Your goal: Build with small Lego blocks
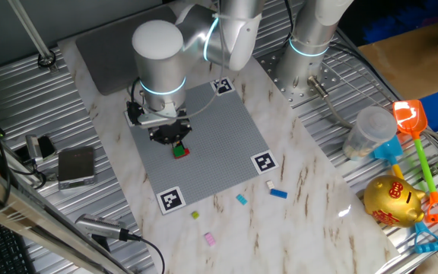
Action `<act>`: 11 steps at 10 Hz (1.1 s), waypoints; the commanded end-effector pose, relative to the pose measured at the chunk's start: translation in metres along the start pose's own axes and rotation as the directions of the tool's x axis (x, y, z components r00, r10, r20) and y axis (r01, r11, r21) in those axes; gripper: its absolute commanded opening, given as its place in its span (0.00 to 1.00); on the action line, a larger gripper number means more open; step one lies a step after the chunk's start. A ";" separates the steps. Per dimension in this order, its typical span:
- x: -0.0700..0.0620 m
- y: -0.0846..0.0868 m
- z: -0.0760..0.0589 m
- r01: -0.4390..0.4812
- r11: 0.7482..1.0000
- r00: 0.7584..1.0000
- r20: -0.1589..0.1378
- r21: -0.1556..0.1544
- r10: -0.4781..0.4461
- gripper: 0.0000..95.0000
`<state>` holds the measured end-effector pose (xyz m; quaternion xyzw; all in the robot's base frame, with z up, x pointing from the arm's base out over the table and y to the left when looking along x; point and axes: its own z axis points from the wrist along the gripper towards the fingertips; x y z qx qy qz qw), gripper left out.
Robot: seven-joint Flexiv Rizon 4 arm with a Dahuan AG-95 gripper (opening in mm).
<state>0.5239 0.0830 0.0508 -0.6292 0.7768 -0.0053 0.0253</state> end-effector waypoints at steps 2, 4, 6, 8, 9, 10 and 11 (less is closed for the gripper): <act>-0.004 0.001 0.001 0.015 1.000 1.000 -0.015 0.001 -0.015 0.00; -0.005 0.000 0.002 0.023 1.000 1.000 -0.021 0.003 -0.023 0.00; -0.004 0.000 0.003 0.029 1.000 0.999 -0.021 0.003 -0.029 0.00; -0.005 0.000 0.005 0.029 1.000 0.999 -0.019 0.002 -0.029 0.00; -0.005 0.001 0.006 0.029 1.000 0.999 -0.019 0.002 -0.029 0.00; -0.005 0.001 0.008 0.028 1.000 0.999 -0.019 0.003 -0.028 0.00; -0.005 0.001 0.009 0.027 1.000 0.999 -0.017 0.003 -0.027 0.00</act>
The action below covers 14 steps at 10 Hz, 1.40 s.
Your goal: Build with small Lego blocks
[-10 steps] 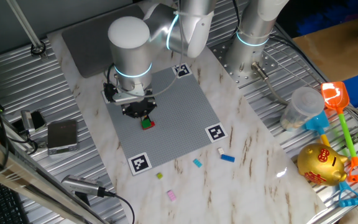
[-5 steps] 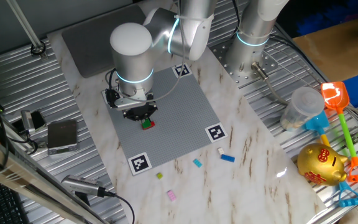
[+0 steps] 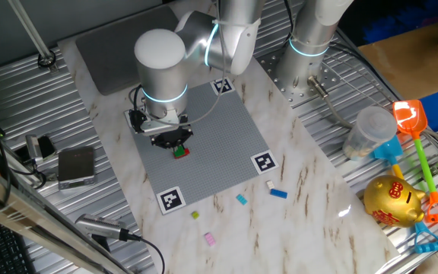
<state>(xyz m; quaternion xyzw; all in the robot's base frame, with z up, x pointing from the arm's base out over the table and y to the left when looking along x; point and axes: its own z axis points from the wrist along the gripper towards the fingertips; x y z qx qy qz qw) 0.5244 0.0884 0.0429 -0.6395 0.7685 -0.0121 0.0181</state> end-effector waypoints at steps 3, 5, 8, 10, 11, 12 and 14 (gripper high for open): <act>-0.001 0.003 0.005 0.002 1.000 1.000 0.001 0.006 -0.002 0.00; -0.001 0.004 0.008 0.003 1.000 1.000 0.001 0.008 -0.003 0.00; -0.001 0.004 0.010 0.004 1.000 1.000 0.001 0.009 -0.004 0.00; -0.001 0.005 0.011 0.006 1.000 1.000 0.001 0.009 -0.006 0.00; -0.001 0.006 0.011 0.007 1.000 1.000 0.001 0.009 -0.007 0.00; -0.001 0.007 0.012 0.007 1.000 1.000 0.001 0.009 -0.007 0.00; 0.000 0.010 0.014 0.006 1.000 1.000 0.002 0.011 -0.006 0.00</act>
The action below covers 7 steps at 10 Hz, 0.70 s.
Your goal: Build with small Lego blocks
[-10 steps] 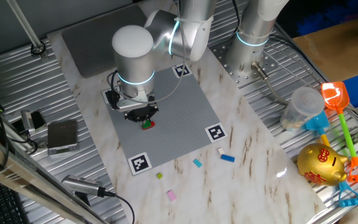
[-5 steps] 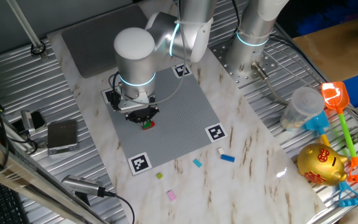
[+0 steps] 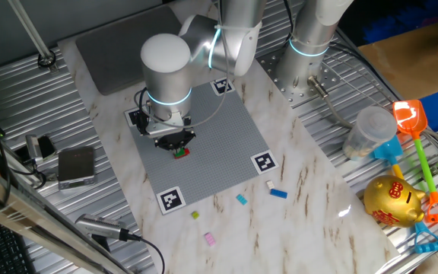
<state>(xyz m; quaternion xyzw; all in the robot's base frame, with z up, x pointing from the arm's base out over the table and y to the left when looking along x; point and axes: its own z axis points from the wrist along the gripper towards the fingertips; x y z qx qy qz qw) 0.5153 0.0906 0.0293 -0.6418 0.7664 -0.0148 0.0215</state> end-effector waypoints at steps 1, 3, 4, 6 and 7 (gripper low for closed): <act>0.000 0.001 0.001 0.000 1.000 1.000 -0.001 0.003 0.000 0.00; 0.000 0.001 0.002 0.002 1.000 1.000 -0.002 0.005 -0.002 0.00; 0.000 0.001 0.004 0.005 1.000 1.000 -0.003 0.006 -0.005 0.00; 0.000 0.001 0.004 0.009 1.000 1.000 -0.009 0.008 -0.009 0.00; -0.001 0.001 0.005 0.012 1.000 1.000 -0.011 0.009 -0.012 0.00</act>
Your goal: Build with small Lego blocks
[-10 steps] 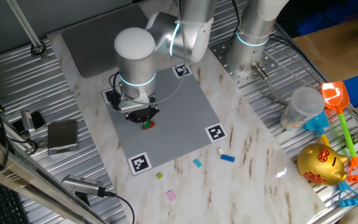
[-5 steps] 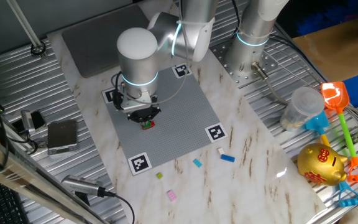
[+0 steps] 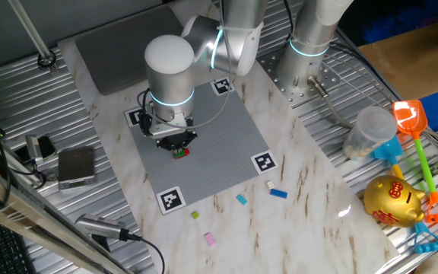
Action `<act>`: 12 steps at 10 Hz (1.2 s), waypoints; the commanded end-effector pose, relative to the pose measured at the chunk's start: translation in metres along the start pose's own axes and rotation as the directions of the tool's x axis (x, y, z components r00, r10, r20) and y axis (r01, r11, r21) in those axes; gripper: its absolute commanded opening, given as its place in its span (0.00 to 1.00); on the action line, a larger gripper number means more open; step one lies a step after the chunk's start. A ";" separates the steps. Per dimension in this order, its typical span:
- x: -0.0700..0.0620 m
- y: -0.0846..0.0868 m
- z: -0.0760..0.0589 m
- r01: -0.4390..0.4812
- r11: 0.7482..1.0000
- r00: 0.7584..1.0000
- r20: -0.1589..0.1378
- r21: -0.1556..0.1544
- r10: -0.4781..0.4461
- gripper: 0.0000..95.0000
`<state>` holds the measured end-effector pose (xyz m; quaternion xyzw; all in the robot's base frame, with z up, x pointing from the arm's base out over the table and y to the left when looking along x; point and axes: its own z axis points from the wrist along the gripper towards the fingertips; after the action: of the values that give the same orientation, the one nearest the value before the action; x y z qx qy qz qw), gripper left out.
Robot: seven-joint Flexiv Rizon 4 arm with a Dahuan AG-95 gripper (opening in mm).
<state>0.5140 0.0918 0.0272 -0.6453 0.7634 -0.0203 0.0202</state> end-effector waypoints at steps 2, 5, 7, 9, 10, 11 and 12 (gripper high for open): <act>-0.001 0.001 0.008 0.005 1.000 1.000 0.004 0.008 -0.005 0.00; -0.001 0.001 0.011 0.009 1.000 1.000 0.003 0.019 -0.009 0.00; -0.001 0.001 0.011 0.012 1.000 1.000 0.005 0.022 -0.012 0.00; -0.001 0.001 0.011 0.020 0.999 1.000 0.009 0.027 -0.020 0.00; -0.001 0.001 0.011 0.034 0.999 0.999 0.016 0.036 -0.034 0.00; -0.001 0.001 0.011 0.046 0.998 0.999 0.021 0.038 -0.047 0.00; -0.001 0.001 0.011 0.060 0.997 0.998 0.027 0.038 -0.061 0.00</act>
<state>0.5130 0.0926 0.0273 -0.6674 0.7429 -0.0286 0.0432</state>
